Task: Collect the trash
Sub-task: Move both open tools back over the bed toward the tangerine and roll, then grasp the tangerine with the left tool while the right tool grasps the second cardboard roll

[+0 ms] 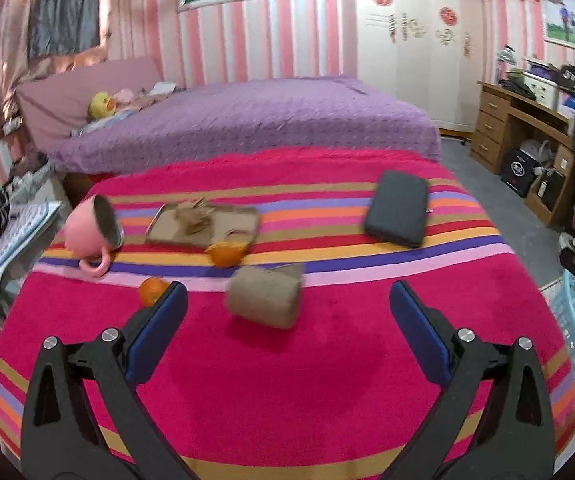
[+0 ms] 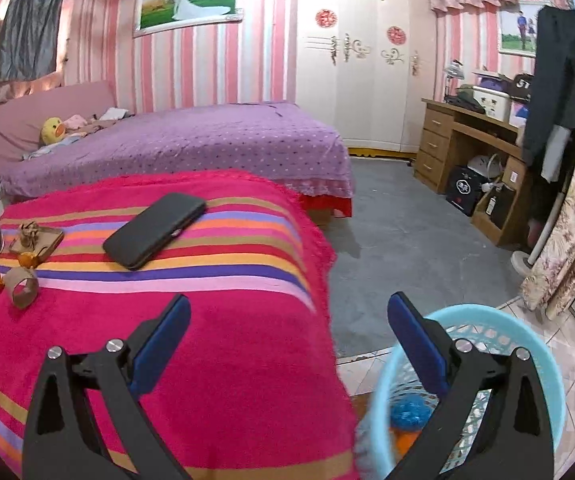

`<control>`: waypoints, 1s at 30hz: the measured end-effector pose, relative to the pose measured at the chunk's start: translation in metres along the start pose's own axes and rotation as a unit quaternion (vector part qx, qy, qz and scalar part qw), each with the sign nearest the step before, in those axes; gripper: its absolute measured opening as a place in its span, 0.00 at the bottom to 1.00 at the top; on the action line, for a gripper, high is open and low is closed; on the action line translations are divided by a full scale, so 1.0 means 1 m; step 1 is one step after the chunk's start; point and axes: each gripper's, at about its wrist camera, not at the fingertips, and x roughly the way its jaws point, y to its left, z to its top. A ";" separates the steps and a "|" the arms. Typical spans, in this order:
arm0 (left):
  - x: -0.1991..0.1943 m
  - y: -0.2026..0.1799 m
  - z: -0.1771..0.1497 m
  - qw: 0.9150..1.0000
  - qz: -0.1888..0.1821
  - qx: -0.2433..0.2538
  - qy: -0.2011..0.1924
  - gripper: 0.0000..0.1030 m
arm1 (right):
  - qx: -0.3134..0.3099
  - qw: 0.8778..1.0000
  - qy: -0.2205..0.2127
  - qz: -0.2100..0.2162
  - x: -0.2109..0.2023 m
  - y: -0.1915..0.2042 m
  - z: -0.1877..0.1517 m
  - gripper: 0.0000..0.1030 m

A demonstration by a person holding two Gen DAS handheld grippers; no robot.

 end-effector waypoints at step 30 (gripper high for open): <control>0.083 0.145 -0.030 0.988 0.050 -0.088 0.118 0.94 | -0.044 0.997 0.058 0.012 0.032 0.106 -0.011 0.95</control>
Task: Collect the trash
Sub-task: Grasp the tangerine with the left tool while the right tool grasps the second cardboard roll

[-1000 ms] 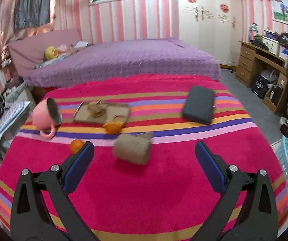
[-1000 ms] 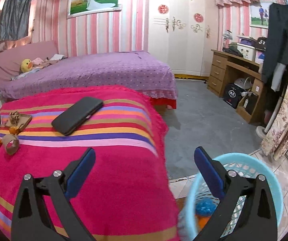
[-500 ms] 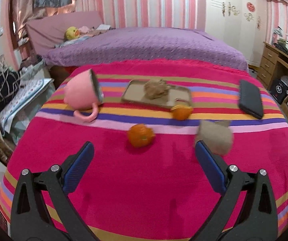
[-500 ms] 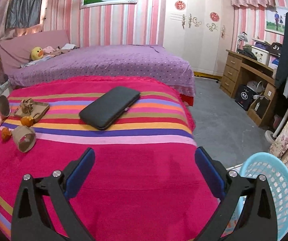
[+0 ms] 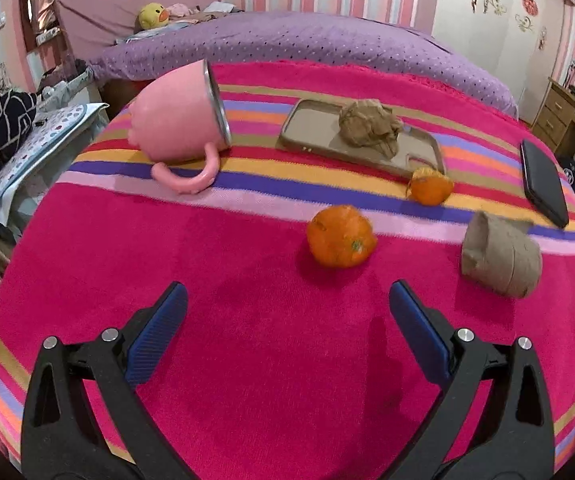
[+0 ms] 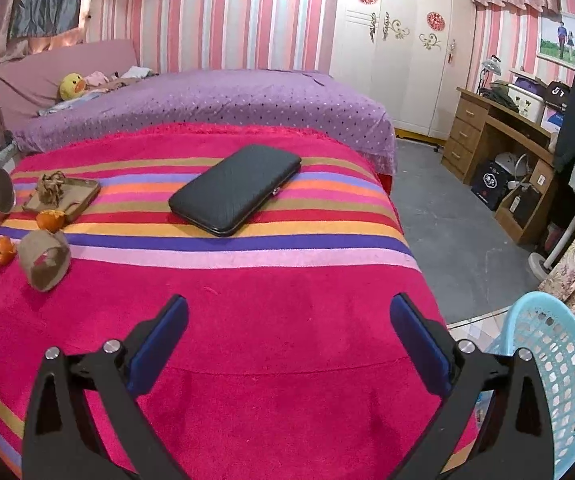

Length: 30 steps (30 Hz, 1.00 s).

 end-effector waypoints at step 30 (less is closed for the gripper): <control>-0.026 0.054 0.004 0.999 0.023 0.011 -0.037 0.26 | -0.061 0.994 -0.014 0.090 -0.016 0.100 -0.002 0.95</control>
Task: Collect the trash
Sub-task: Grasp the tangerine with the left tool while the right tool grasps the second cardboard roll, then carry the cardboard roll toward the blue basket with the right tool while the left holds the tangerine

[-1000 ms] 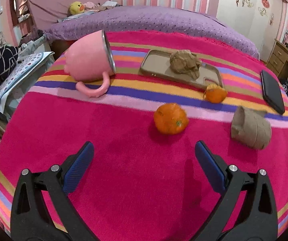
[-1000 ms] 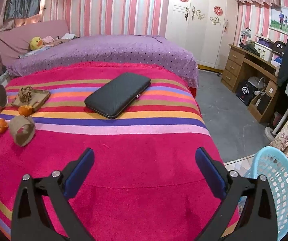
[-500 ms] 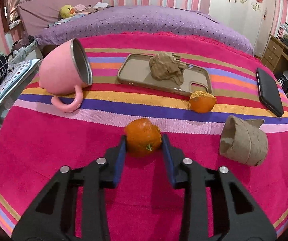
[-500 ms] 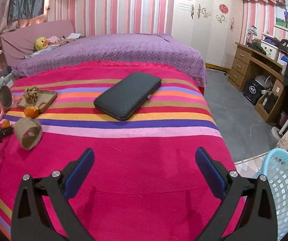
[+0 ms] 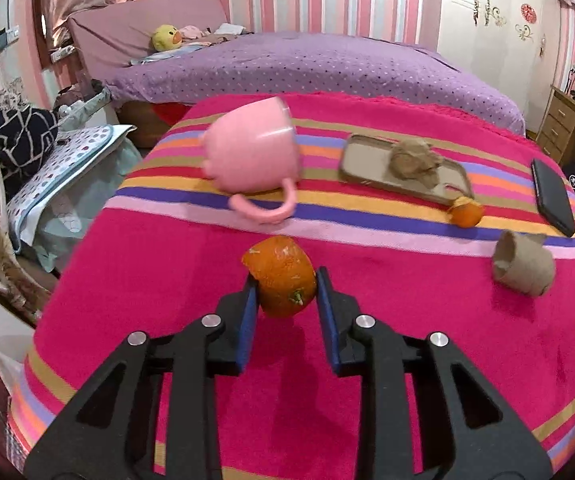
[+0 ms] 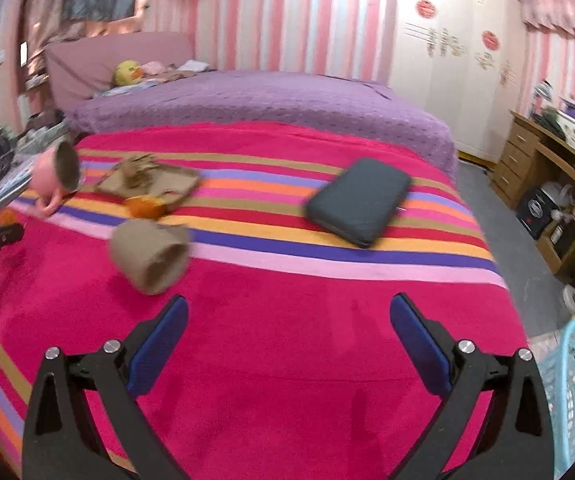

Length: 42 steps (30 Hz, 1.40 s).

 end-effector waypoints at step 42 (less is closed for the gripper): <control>-0.010 0.058 0.005 0.998 0.022 -0.048 -0.017 0.26 | 0.006 0.998 0.051 0.031 0.047 0.088 0.029 0.55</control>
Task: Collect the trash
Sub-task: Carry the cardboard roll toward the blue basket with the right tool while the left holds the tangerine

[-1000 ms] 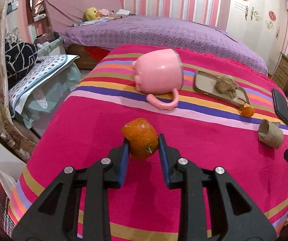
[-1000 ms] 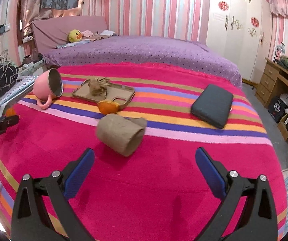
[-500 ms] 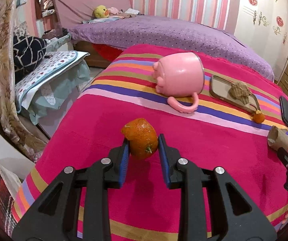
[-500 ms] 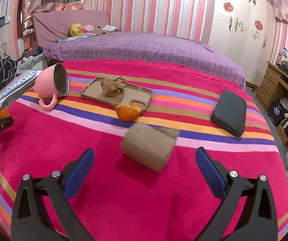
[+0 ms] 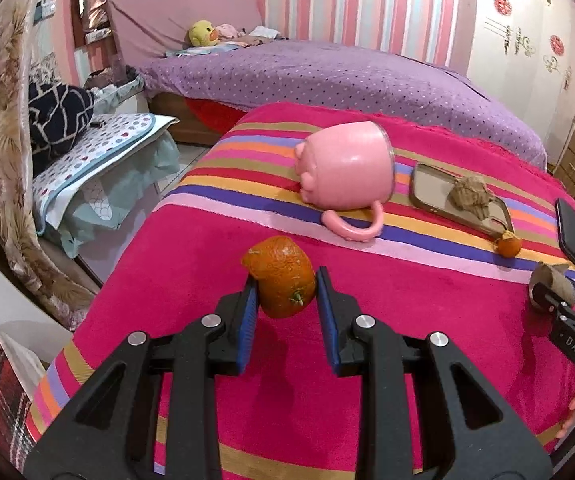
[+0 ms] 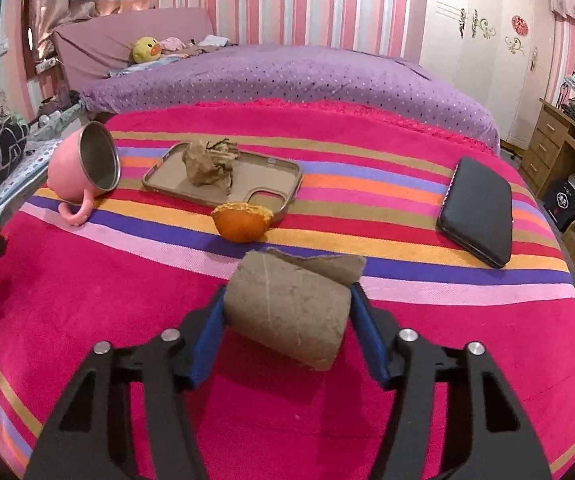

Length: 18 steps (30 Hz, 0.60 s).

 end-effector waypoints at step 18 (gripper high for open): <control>-0.027 -0.076 -0.002 0.998 -0.050 0.038 -0.018 0.26 | 0.016 0.998 -0.067 -0.011 -0.061 -0.080 -0.036 0.55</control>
